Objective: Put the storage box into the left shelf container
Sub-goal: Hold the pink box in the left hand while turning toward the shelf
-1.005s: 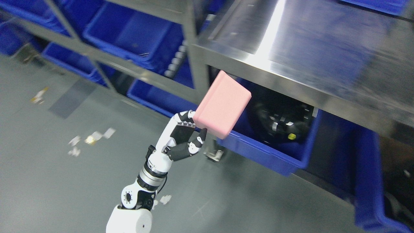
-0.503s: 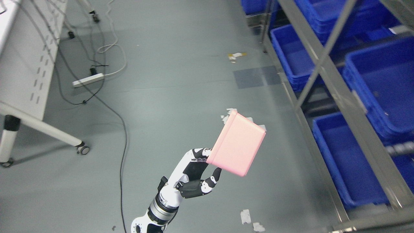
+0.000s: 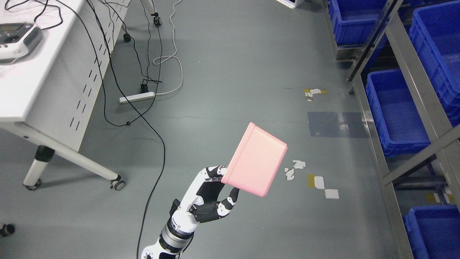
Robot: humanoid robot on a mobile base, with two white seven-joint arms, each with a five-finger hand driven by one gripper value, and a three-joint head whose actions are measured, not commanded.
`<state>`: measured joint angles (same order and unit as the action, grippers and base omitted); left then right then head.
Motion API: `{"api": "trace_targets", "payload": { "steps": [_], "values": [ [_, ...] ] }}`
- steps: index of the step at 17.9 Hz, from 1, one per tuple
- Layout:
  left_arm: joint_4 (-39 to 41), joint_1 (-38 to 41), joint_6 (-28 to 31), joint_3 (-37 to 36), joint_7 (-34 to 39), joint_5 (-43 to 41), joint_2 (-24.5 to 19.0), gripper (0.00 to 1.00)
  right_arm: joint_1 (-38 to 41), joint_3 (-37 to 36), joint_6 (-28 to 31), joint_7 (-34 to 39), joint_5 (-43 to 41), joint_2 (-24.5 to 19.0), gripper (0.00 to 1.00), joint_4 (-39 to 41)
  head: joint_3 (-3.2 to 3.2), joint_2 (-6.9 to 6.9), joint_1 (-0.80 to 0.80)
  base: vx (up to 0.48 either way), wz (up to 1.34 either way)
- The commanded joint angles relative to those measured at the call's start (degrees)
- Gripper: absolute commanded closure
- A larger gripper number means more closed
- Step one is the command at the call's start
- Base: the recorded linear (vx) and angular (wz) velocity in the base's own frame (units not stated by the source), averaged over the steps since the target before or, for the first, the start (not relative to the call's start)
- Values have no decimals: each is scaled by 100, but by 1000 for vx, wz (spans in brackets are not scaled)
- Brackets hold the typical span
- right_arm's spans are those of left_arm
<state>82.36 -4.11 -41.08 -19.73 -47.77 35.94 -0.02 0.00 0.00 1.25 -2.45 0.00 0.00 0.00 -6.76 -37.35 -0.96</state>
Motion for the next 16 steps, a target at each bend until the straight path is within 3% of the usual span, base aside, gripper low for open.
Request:
{"api": "trace_targets", "payload": {
  "steps": [1,16],
  "values": [
    [96,51,-6,277,5,1,-98,97,53,-18,-2,-1,9,100,0,100,0,0,0,473,-25],
    [96,235,-23,128,-47,10,-98,96,53,-27,-2,-1,9,100,0,100,0,0,0,520,-76]
  ]
}}
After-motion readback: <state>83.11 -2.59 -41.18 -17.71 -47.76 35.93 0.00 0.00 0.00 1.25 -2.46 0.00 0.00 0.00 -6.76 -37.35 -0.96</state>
